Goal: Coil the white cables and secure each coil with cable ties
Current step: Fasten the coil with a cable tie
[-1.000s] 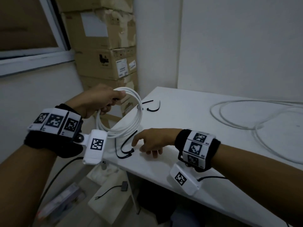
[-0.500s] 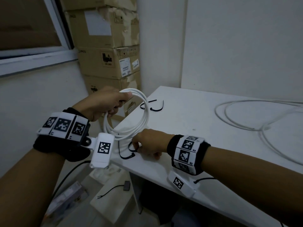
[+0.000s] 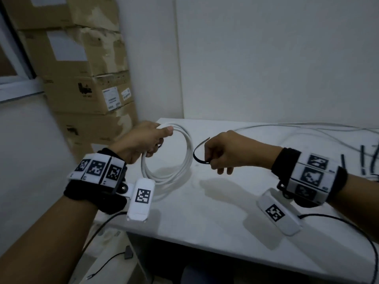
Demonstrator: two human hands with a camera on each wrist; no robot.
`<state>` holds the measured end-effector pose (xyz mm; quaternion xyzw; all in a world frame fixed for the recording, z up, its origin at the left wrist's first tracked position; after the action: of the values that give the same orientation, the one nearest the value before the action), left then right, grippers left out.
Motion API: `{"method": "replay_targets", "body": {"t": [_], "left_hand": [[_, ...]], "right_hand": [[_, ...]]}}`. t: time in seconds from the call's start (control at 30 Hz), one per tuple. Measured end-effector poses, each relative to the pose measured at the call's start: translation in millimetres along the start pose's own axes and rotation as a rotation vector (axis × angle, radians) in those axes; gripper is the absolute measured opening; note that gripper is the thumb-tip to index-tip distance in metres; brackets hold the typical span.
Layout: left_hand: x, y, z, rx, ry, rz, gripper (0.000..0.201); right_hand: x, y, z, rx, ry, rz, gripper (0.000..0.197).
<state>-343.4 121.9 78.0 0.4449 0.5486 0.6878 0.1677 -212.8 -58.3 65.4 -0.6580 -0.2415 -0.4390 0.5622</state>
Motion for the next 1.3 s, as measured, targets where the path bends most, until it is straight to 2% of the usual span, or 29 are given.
{"method": "replay_targets", "body": {"t": [0.13,0.3,0.43,0.5,0.53,0.57,0.63,0.67,0.73,0.83,0.93,1.03,1.13,1.23,1.3], "left_hand": [[-72,27,11,-0.025,-0.137,-0.040,0.031],[-164,67,5,-0.032,-0.387,-0.123,0.054],[-217,92,0,-0.105,-0.454,-0.073,0.039],[-236,101,-1,-0.112,-0.469,-0.061,0.033],[-243,104,0,-0.112,-0.475,-0.063,0.033],[-249,105,0,-0.112,-0.480,-0.070,0.033],[-260,107,-1,-0.117,-0.485,-0.081,0.035],[-262,107,-2,-0.120,-0.483,-0.084,0.036],[-269,108,-6,-0.132,-0.483,-0.088,0.038],[-271,109,-9,-0.142,-0.475,-0.100,0.036],[-263,112,-10,-0.149,-0.462,-0.100,0.045],[-251,114,-6,-0.050,-0.474,-0.177,0.059],[-242,116,-2,-0.035,-0.457,-0.194,0.048],[-237,119,-5,-0.037,-0.453,-0.170,0.034],[-238,120,-9,-0.042,-0.465,-0.158,0.029]], "right_hand": [[26,9,-61,0.045,0.053,-0.171,0.004],[44,35,-113,0.030,0.181,-0.396,0.007],[59,62,-146,-0.021,0.300,-0.341,0.010],[64,74,-161,-0.073,0.365,-0.151,0.023],[64,78,-168,-0.114,0.407,0.046,0.031],[63,83,-174,-0.147,0.448,0.281,0.031],[60,89,-183,-0.171,0.523,0.731,0.010],[57,89,-185,-0.169,0.560,0.870,0.007],[55,92,-186,-0.147,0.641,1.031,0.006],[55,95,-184,-0.125,0.737,1.007,0.009],[59,96,-187,-0.064,0.684,0.846,0.011],[62,97,-195,-0.024,0.439,0.793,0.013],[57,100,-199,-0.097,0.226,0.700,0.015],[54,100,-193,-0.154,0.227,0.637,0.014],[58,98,-183,-0.149,0.345,0.577,0.014]]}}
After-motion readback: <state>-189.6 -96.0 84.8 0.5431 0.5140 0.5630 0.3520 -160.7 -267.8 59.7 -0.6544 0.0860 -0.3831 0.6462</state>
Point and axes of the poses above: each hand's wrist, its own z-axis towards the middle knuckle, its own x-axis out of the back of the hand, y = z × x, the point moved 1 cm from there along z, towards the middle knuckle
